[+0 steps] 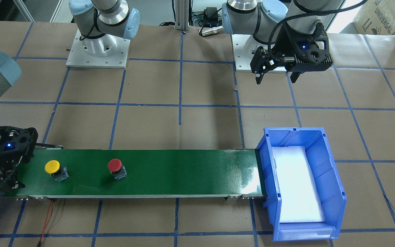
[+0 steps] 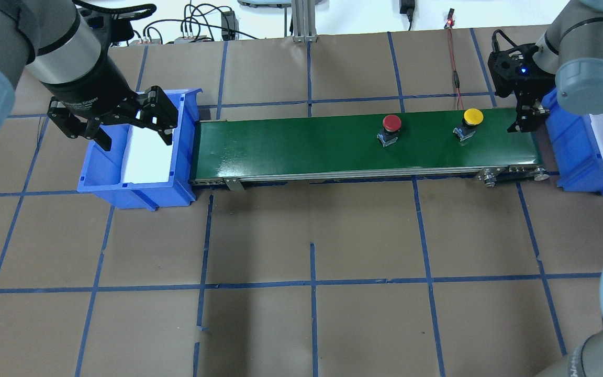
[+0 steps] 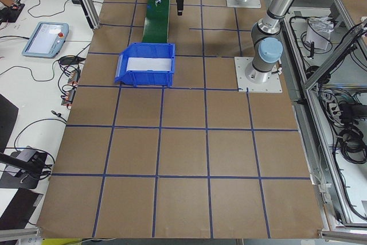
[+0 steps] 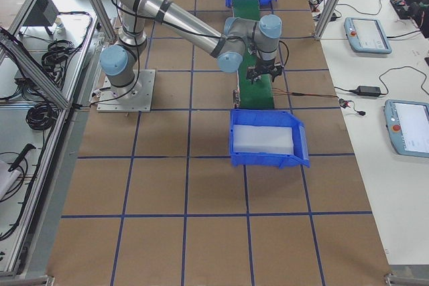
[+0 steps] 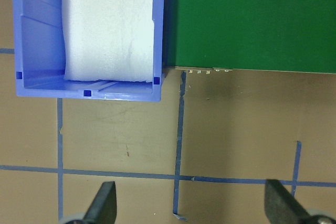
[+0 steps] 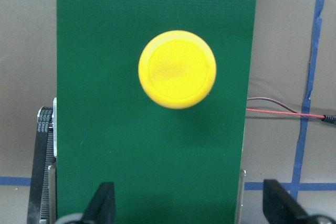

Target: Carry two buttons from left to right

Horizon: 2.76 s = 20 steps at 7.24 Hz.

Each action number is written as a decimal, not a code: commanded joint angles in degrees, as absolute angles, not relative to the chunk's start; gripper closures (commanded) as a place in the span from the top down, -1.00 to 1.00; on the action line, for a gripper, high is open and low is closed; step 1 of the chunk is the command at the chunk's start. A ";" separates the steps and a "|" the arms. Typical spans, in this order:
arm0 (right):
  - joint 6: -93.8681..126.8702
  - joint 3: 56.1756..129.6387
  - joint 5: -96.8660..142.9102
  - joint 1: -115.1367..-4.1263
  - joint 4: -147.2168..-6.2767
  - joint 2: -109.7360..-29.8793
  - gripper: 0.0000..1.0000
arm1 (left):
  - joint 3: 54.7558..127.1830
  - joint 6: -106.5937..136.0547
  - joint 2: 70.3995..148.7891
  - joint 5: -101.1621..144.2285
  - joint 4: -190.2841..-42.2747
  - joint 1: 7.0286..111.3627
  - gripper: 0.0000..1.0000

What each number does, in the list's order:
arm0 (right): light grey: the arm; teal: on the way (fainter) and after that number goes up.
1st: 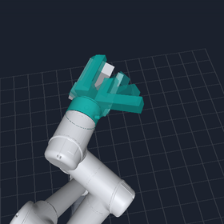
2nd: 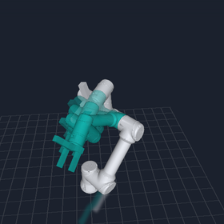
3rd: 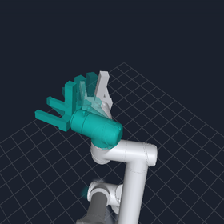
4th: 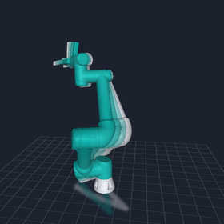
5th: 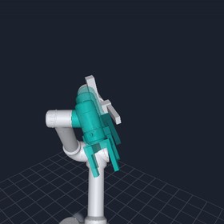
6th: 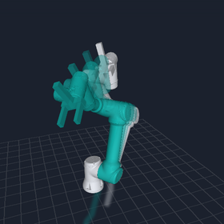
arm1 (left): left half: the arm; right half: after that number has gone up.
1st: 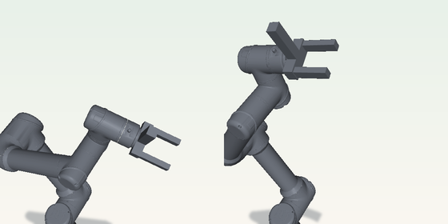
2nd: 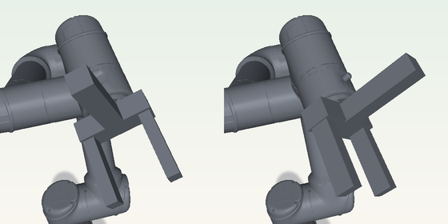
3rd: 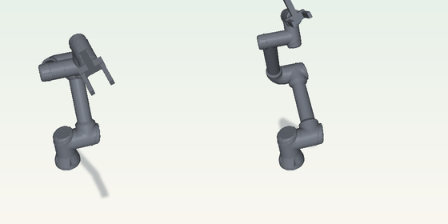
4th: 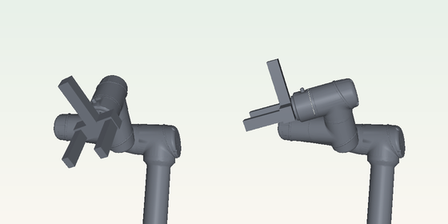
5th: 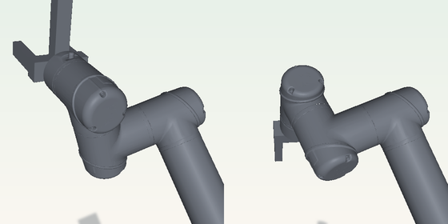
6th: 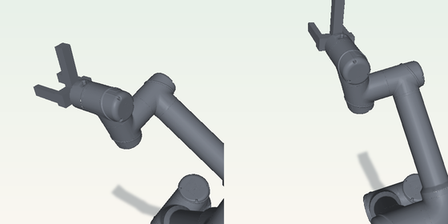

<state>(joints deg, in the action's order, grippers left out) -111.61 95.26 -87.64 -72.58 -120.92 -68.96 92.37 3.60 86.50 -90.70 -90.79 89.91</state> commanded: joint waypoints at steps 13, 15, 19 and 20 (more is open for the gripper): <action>-112.94 95.80 -88.24 -73.04 -120.94 -67.68 0.98 | 92.37 3.52 86.48 -90.79 -90.79 90.00 0.97; -112.85 95.98 -88.15 -73.12 -120.85 -67.68 0.98 | 92.37 3.52 86.48 -90.79 -90.79 90.09 0.97; -113.55 95.80 -88.24 -73.04 -120.85 -67.59 -0.47 | 92.37 3.52 86.48 -90.79 -90.79 90.09 0.97; -113.64 95.63 -88.33 -72.95 -120.85 -67.59 -0.86 | 92.37 3.52 86.48 -90.79 -90.79 90.09 0.97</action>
<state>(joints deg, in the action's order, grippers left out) -113.47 95.78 -88.26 -73.02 -120.85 -67.58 92.37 3.52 86.48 -90.79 -90.81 90.09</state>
